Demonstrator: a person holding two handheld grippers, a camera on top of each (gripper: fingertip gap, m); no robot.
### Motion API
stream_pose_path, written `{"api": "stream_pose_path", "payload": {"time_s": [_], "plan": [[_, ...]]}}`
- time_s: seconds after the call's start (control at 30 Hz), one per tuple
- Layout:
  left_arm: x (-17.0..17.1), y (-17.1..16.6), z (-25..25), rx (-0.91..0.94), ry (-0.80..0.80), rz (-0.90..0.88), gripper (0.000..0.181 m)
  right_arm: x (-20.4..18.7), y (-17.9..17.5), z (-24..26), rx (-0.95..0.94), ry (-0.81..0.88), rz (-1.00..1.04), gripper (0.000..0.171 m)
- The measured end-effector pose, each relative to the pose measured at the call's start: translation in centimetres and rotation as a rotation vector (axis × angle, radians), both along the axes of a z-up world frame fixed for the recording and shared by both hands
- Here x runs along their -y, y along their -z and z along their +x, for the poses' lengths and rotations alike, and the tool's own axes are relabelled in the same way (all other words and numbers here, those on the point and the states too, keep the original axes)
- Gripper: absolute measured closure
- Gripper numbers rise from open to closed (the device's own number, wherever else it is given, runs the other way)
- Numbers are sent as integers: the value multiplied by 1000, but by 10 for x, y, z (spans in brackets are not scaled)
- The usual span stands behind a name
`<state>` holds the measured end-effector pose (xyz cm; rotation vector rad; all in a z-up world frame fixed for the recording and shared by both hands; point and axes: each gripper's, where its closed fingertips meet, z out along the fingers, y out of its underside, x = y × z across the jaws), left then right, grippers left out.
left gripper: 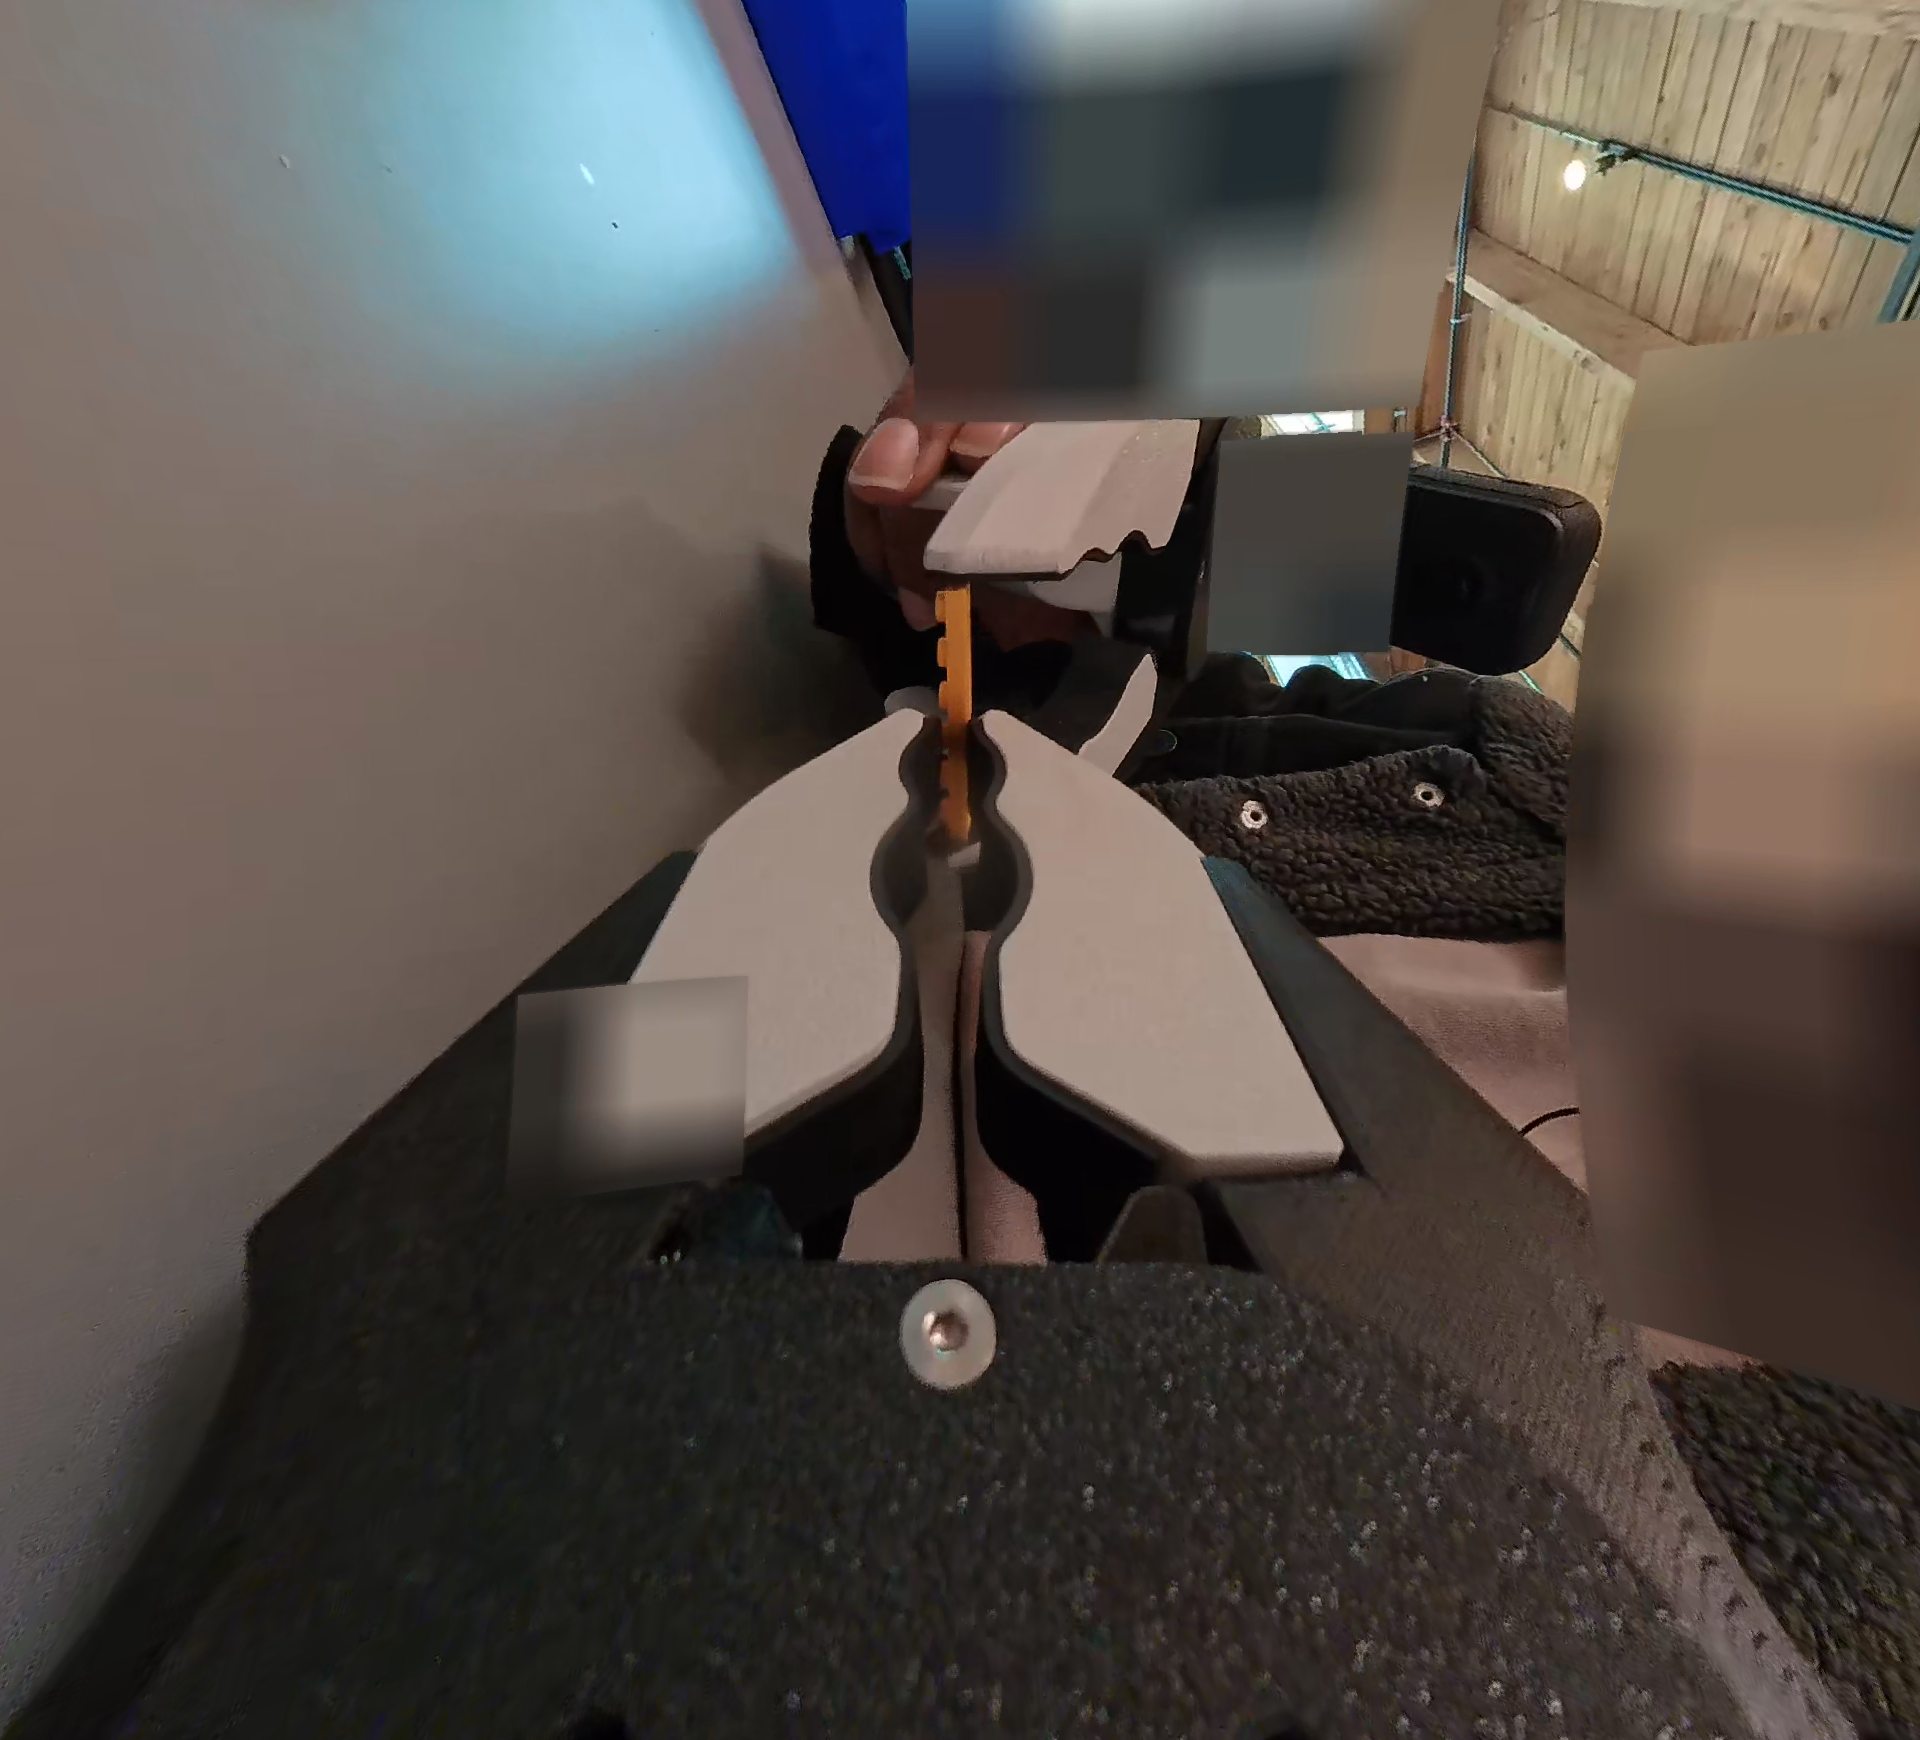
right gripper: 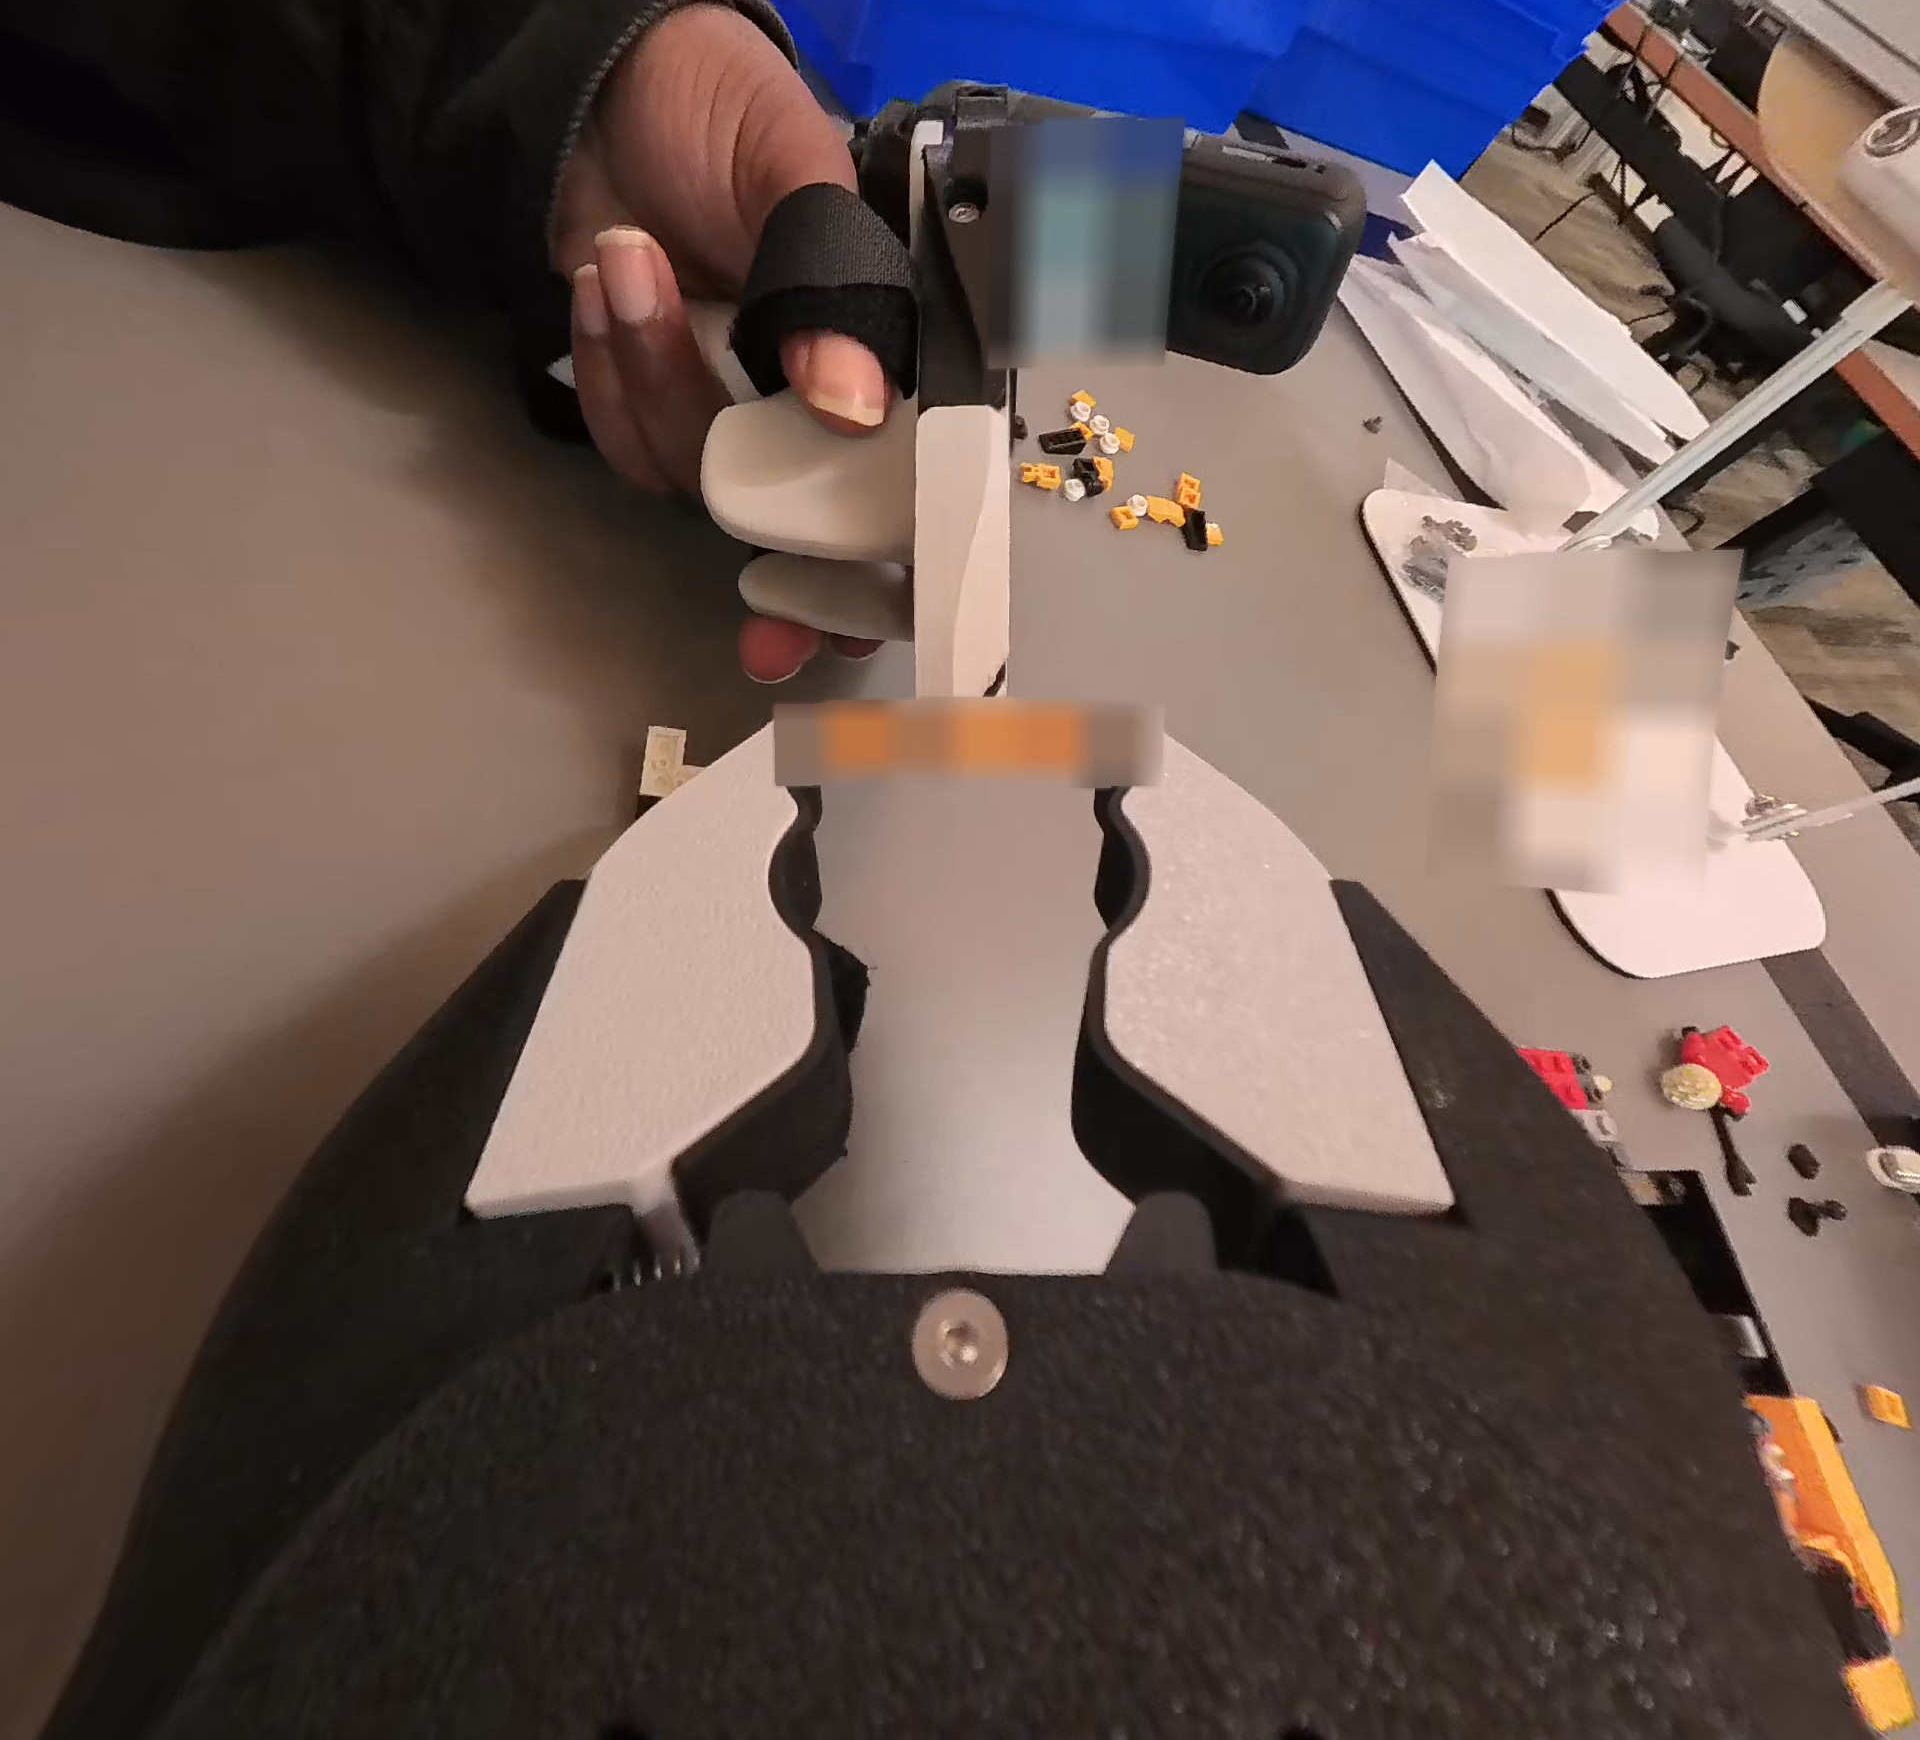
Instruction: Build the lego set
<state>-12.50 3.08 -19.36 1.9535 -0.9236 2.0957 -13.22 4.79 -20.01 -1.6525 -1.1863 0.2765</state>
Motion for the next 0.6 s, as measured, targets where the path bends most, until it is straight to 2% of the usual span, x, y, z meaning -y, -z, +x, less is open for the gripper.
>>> {"api": "stream_pose_path", "payload": {"time_s": [0.13,0.17,0.27,0.33,0.4,0.5,0.6], "plan": [[0,1,-1,-10,5,99,177,3,2,-1,-48,-22,-52,120],[-2,1,-3,-13,6,164,170,4,3,-1,-73,-30,-83,120],[-9,3,-15,-48,49,478,148,11,10,-2,-98,-70,-184,120],[-10,10,-27,-87,113,763,141,16,16,-6,-82,-95,-224,120],[-6,18,-36,-115,189,960,131,21,22,-9,-60,-111,-255,120],[5,27,-37,-112,243,1097,126,25,27,-11,-42,-120,-289,120],[18,51,-41,-149,333,1193,119,27,29,-12,-38,-122,-307,120]]}}
